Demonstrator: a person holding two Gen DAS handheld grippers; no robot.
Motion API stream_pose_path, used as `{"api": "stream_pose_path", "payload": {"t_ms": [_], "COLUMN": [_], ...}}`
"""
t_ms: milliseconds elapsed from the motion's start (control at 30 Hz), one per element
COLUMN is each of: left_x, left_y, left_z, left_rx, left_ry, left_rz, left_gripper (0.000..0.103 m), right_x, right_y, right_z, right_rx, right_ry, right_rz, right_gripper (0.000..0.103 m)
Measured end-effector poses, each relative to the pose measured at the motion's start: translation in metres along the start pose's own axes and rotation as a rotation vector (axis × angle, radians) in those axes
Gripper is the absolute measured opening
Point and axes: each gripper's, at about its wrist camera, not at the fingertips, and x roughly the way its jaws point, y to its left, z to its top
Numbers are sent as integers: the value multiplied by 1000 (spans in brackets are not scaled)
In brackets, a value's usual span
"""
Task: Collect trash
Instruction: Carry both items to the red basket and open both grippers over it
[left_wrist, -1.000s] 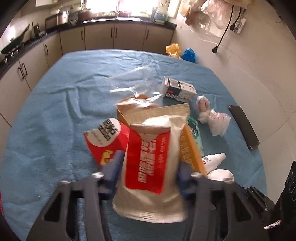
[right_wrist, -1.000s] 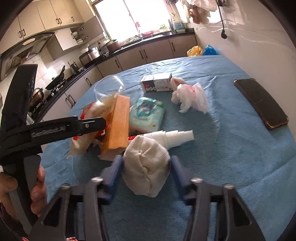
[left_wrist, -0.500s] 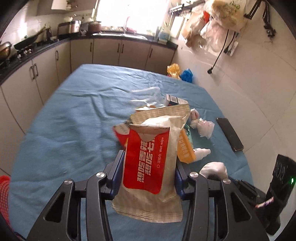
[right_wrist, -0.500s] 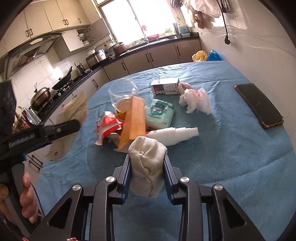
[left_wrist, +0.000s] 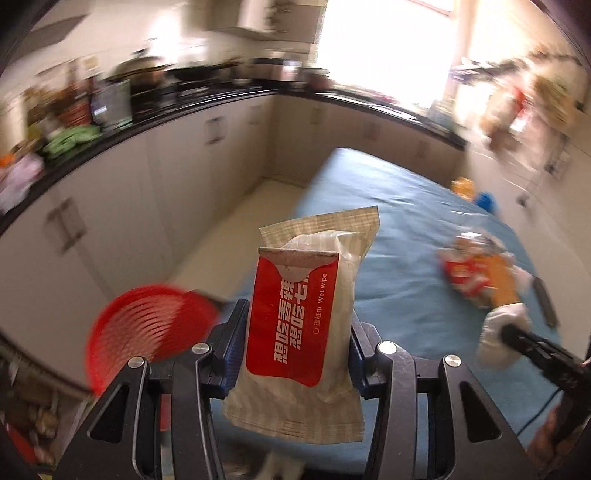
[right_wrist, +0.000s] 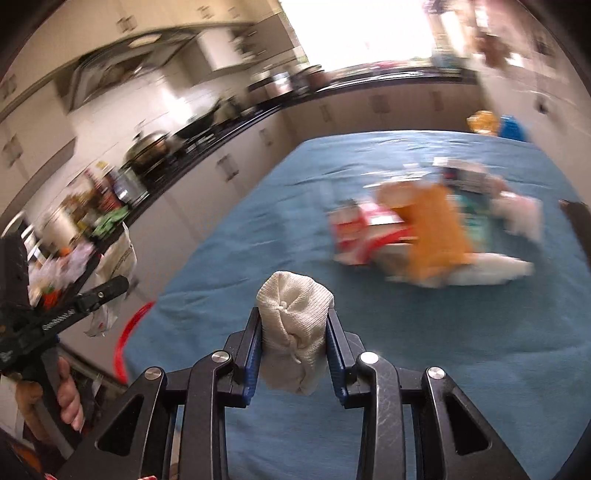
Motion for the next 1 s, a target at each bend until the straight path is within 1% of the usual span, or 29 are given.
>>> {"api": "stream_pose_path", "payload": {"t_ms": [67,167,233,367,433,533,600,700,767,833,1000], "left_x": [4,12,20,37,43,47,49,49,50,49,42], "left_y": [38,89,117,157,167,173,177,182,185,186,179], "left_z": [-9,-24,-32,-46,-50,-53,-54,-56,-56,-57,-55], "left_rx": [-60,-146,-193,-259,-270,-273,-276,-289,-295,-296,-277], "left_ry": [10,44,71,117,131,144,145,140,141,139,122], "left_rz": [73,137,159,182,181,180,178,177,171,169,195], "left_gripper": [46,46,46,46,46,46,46,47,49,53,60], "right_x": [19,50,71,107,130,159,174,196,206,211,207], "right_y": [29,70,102,156,182,210,221,235,239,239,227], "right_z": [1,2,4,2,4,6,7,4,5,6,10], "right_rx": [-38,-83,-121,-191,-217,-234,-244,-251,-239,-221,-202], "right_ry": [39,100,134,176,202,239,259,286,299,307,292], "right_rz": [57,143,195,254,286,320,332,346,357,366,352], "right_gripper": [34,34,34,34,35,35,36,42,48,58,59]}}
